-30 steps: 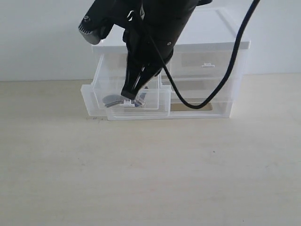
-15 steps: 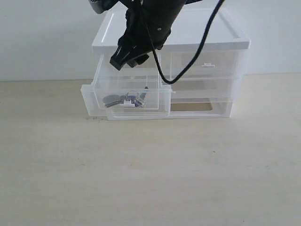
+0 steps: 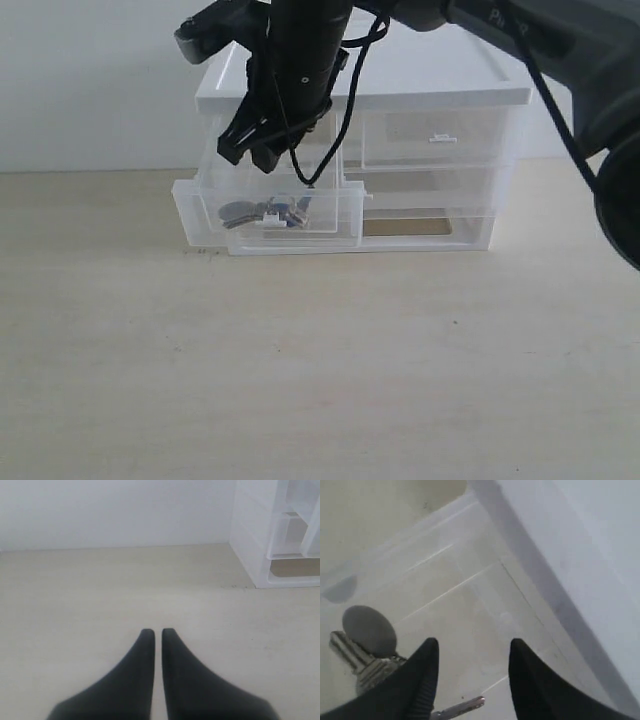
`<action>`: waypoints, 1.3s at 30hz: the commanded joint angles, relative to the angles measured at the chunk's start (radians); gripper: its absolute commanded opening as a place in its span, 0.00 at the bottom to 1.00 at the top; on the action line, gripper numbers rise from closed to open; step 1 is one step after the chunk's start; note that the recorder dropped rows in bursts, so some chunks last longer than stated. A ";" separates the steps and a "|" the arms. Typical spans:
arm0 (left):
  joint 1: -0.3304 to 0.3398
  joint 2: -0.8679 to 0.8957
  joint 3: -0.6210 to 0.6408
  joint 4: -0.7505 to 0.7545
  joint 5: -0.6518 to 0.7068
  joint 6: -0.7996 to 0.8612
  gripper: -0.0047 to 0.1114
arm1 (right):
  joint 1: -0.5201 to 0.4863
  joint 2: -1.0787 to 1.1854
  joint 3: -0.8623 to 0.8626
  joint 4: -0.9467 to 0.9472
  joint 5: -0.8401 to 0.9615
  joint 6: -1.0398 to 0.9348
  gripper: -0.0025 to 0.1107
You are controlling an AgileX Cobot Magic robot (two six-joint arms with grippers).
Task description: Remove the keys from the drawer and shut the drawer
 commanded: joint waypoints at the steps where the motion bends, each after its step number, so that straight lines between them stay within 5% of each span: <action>1: 0.002 -0.003 0.004 -0.002 0.002 -0.010 0.08 | -0.008 0.003 -0.010 -0.064 0.006 0.028 0.38; 15: 0.002 -0.003 0.004 -0.002 0.002 -0.010 0.08 | -0.006 0.003 0.045 0.018 0.006 0.030 0.38; 25: 0.002 -0.003 0.004 -0.002 0.002 -0.010 0.08 | -0.006 -0.126 0.046 -0.122 -0.045 0.067 0.37; 29: 0.002 -0.003 0.004 -0.002 0.002 -0.010 0.08 | -0.006 -0.218 0.055 -0.067 0.006 0.072 0.07; 33: 0.002 -0.003 0.004 -0.002 0.002 -0.010 0.08 | -0.006 -0.281 0.158 -0.032 0.006 0.058 0.02; 36: 0.002 -0.003 0.004 -0.002 0.002 -0.010 0.08 | -0.006 -0.366 0.312 -0.032 -0.135 0.068 0.02; 39: 0.002 -0.003 0.004 -0.002 0.002 -0.010 0.08 | -0.006 -0.585 0.703 -0.032 -0.652 0.121 0.02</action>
